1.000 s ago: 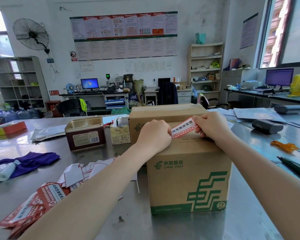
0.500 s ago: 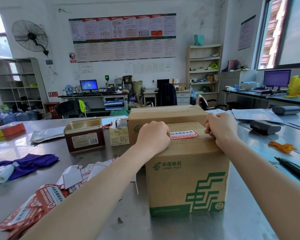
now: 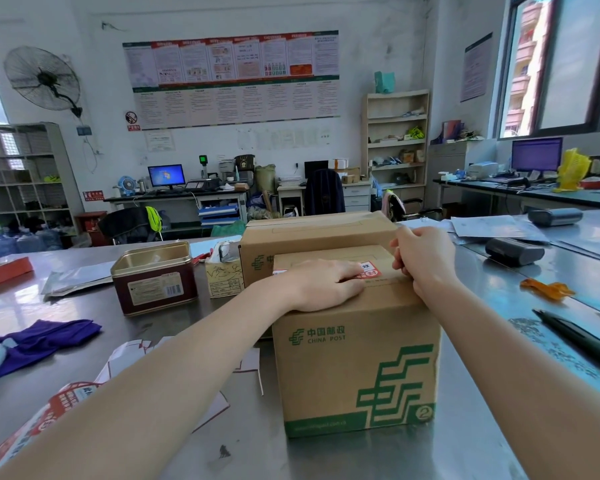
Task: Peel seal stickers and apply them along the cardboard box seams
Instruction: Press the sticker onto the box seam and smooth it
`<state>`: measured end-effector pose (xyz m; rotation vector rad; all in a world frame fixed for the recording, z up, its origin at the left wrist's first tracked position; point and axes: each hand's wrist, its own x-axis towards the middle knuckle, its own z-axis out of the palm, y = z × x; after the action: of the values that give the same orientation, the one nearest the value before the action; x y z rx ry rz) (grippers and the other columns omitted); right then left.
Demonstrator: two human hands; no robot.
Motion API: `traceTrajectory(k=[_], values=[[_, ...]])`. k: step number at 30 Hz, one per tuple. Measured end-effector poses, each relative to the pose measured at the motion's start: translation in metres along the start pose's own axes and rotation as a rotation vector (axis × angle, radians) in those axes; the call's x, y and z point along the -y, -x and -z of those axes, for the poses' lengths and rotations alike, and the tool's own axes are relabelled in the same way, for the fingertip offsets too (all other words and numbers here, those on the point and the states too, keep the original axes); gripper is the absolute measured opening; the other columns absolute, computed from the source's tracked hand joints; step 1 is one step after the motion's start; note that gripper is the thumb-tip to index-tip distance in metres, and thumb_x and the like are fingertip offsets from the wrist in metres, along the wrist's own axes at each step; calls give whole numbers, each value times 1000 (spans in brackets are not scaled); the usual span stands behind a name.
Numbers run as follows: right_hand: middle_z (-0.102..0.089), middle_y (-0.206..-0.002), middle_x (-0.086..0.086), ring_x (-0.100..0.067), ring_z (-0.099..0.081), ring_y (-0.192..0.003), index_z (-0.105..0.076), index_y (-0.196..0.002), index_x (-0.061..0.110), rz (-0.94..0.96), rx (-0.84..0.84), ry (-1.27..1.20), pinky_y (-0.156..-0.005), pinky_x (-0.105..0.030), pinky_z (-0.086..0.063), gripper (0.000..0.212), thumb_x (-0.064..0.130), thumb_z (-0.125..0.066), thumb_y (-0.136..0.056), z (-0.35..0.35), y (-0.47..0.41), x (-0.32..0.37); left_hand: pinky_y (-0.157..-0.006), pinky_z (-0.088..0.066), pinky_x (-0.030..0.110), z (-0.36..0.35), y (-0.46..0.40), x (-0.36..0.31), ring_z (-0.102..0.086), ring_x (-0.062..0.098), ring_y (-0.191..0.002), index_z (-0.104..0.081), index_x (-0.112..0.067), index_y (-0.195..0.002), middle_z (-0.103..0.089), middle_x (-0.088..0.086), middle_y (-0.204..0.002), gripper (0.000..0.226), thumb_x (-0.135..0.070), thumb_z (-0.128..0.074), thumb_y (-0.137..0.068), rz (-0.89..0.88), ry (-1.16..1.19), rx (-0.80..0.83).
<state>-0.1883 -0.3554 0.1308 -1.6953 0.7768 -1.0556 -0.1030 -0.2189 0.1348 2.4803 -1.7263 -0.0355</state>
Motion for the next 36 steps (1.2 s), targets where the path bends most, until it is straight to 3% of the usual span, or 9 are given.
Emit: traceTrajectory(k=[6, 15, 17, 20, 23, 28, 33, 36], values=[[-55, -54, -5, -12, -48, -44, -62, -71, 5, -4, 5, -7, -54, -26, -41, 29, 15, -44, -90, 1, -2, -1, -114, -21, 36, 1, -14, -10, -26, 16, -140, -33, -30, -143, -26, -9, -154, 46, -42, -27, -99, -27, 53, 31], [-59, -55, -5, -14, -54, -47, -66, -79, 0, 75, 25, 65, -53, -26, -43, 28, 12, -43, -88, -2, -4, -3, -102, -18, 19, 1, 5, 3, -27, 8, -138, -34, -34, -142, -31, -12, -152, 42, -37, -33, -100, -99, 119, 9], [-67, -67, -6, -19, -62, -63, -69, -80, 2, 162, 108, 164, -61, -29, -48, 26, 10, -46, -89, -3, -2, -2, -103, -21, 21, 1, 13, 6, -30, 9, -136, -36, -34, -141, -33, -11, -150, 42, -38, -34, -99, -82, 109, -10], [-68, -98, -6, -20, -61, -93, -71, -98, 9, 334, 298, 456, -78, -27, -47, 27, 3, -46, -89, -7, 3, -1, -110, -28, 31, -1, 22, 13, -36, 12, -133, -42, -33, -138, -41, -10, -146, 41, -40, -36, -98, -40, 81, -91], [-64, -114, -8, -24, -59, -101, -70, -105, 13, 406, 387, 668, -83, -29, -46, 39, -4, -40, -87, -11, 7, 1, -104, -39, 39, -4, 31, 17, -47, 15, -125, -51, -33, -130, -53, -6, -136, 43, -44, -32, -93, 18, 45, -177], [-65, -105, -13, -30, -59, -92, -70, -102, 8, 456, 430, 835, -74, -34, -50, 44, -8, -34, -84, -11, 19, 6, -87, -49, 41, -7, 44, 14, -58, 18, -104, -63, -25, -113, -66, -2, -113, 34, -35, -37, -95, 46, -1, -303], [-67, -100, -7, -27, -58, -93, -71, -103, 19, 491, 499, 868, -83, -39, -52, 47, -2, -33, -85, -8, 35, 10, -94, -45, 37, -12, 52, 16, -54, 15, -112, -59, -23, -121, -61, -6, -124, 36, -33, -38, -94, 37, 65, -363], [-68, -104, -6, -25, -59, -92, -69, -107, 20, 494, 538, 838, -80, -33, -50, 46, 0, -34, -86, -8, 48, 13, -96, -42, 29, -20, 61, 25, -52, 15, -117, -53, -20, -128, -58, -4, -126, 46, -38, -36, -89, 17, 260, -395]])
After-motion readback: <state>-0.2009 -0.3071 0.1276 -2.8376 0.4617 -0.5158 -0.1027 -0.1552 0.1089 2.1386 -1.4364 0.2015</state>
